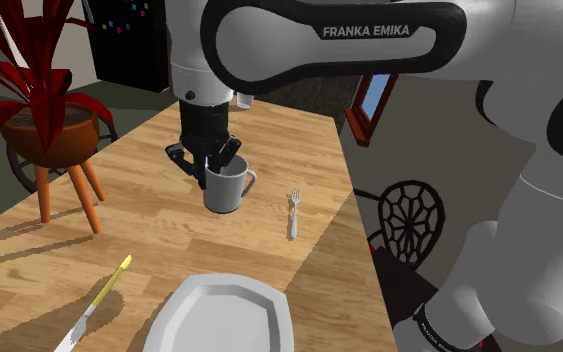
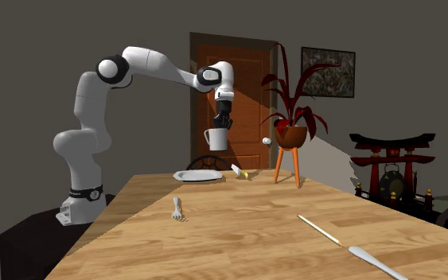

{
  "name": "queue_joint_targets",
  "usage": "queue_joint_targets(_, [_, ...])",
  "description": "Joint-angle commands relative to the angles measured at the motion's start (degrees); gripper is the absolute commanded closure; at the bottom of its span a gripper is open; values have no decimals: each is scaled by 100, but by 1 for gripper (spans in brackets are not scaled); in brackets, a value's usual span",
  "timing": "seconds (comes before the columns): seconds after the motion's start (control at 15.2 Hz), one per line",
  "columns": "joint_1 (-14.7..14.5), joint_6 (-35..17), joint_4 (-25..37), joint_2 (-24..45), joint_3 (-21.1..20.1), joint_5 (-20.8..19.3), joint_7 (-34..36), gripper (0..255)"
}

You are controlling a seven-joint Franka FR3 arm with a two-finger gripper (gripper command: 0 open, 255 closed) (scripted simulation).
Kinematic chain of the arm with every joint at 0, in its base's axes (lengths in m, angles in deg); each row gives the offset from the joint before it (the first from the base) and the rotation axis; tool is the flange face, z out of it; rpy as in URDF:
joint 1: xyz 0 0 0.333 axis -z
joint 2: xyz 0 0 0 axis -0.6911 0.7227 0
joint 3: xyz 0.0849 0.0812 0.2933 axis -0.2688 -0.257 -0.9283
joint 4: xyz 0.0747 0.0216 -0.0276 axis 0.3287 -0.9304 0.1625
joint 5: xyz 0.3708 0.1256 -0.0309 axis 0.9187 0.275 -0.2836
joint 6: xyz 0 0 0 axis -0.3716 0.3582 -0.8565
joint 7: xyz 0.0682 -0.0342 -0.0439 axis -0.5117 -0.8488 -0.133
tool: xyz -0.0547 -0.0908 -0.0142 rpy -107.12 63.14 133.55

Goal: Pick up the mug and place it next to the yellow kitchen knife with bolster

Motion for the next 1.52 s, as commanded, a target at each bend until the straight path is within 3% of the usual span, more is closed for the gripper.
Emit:
queue_joint_targets(0.0, [-19,-119,-158,-38,-17,8,56,255])
queue_joint_targets(1.45, [-23,-1700,-1407,322,31,-173,235,255])
